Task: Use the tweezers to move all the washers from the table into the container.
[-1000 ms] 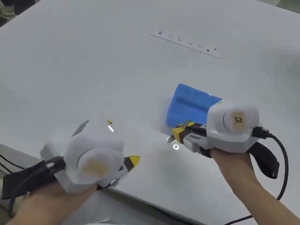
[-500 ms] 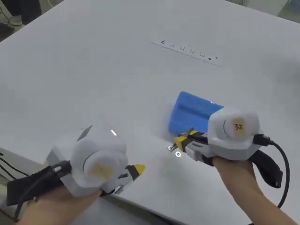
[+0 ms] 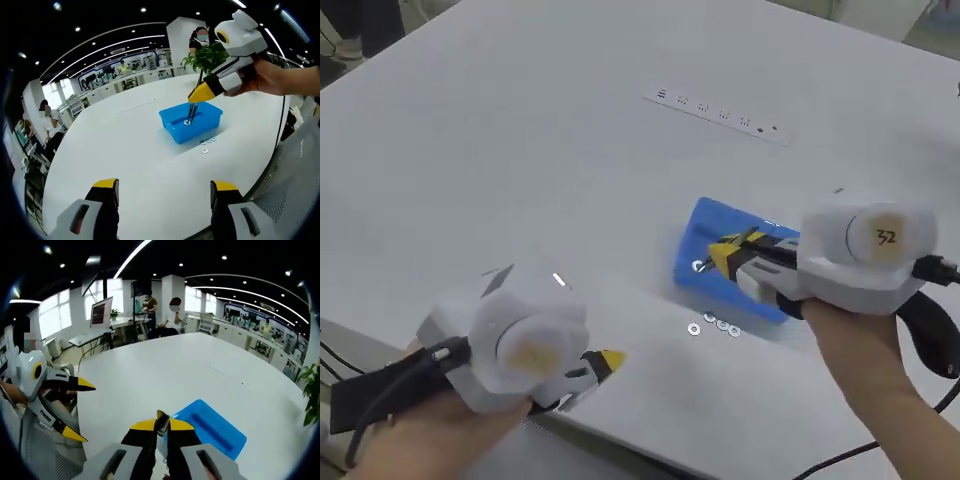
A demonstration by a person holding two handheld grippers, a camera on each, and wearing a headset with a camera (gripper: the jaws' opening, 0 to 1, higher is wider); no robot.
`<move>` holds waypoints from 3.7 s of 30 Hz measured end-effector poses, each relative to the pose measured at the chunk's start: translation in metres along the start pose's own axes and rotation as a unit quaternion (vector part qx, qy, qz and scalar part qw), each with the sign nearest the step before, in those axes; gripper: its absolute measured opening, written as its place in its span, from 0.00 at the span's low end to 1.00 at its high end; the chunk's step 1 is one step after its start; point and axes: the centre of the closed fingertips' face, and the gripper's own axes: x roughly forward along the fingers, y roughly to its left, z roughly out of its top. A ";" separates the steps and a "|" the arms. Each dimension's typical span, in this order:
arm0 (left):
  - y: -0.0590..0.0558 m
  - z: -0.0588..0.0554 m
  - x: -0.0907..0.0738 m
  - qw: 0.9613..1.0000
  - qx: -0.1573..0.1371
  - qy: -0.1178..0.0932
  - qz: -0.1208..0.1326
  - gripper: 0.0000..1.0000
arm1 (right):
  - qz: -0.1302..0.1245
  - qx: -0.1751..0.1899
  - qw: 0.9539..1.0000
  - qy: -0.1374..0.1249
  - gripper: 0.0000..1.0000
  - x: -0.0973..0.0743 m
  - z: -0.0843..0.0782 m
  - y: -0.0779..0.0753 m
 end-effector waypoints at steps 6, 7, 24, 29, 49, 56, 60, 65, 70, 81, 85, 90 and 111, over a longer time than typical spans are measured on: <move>0.000 -0.001 0.000 1.000 0.003 0.003 -0.001 0.76 | -0.020 0.008 1.000 -0.008 0.03 0.005 0.008 -0.015; 0.000 -0.002 0.000 1.000 0.004 0.004 0.000 0.76 | -0.023 0.008 1.000 -0.006 0.03 0.007 0.007 -0.016; 0.000 -0.006 0.001 1.000 0.010 0.014 -0.003 0.76 | -0.030 0.024 0.998 0.057 0.03 0.047 -0.035 -0.029; 0.000 -0.007 0.002 1.000 0.012 0.018 -0.003 0.76 | -0.027 0.044 0.997 0.058 0.03 0.051 -0.037 -0.033; 0.000 -0.010 0.002 0.999 0.013 0.032 0.003 0.76 | -0.020 0.055 0.996 0.069 0.04 0.050 -0.048 -0.029; -0.002 -0.012 0.002 0.999 0.018 0.036 0.000 0.76 | -0.031 0.064 0.997 0.041 0.04 0.035 -0.030 -0.032; -0.002 -0.012 0.003 0.999 0.019 0.035 0.001 0.77 | -0.039 0.061 0.997 0.013 0.04 0.022 -0.012 -0.032; -0.004 -0.011 0.002 0.999 0.016 0.031 -0.006 0.78 | -0.040 0.067 0.997 -0.011 0.04 0.009 0.004 -0.028; -0.004 -0.011 0.003 0.999 0.017 0.032 -0.006 0.77 | -0.036 0.070 0.997 -0.023 0.04 -0.002 0.008 -0.018; -0.004 -0.011 0.006 0.999 0.019 0.028 -0.009 0.78 | -0.031 0.088 0.996 -0.012 0.04 -0.011 -0.012 -0.006; -0.005 -0.012 0.007 0.999 0.019 0.030 -0.012 0.77 | -0.026 0.097 0.995 0.001 0.04 -0.010 -0.025 0.000; -0.006 -0.012 0.006 0.999 0.018 0.030 -0.013 0.76 | -0.014 0.095 0.995 0.030 0.04 -0.003 -0.048 0.013; -0.002 -0.003 -0.001 1.000 0.002 0.009 -0.004 0.80 | -0.025 0.091 0.993 0.065 0.04 0.016 -0.081 0.010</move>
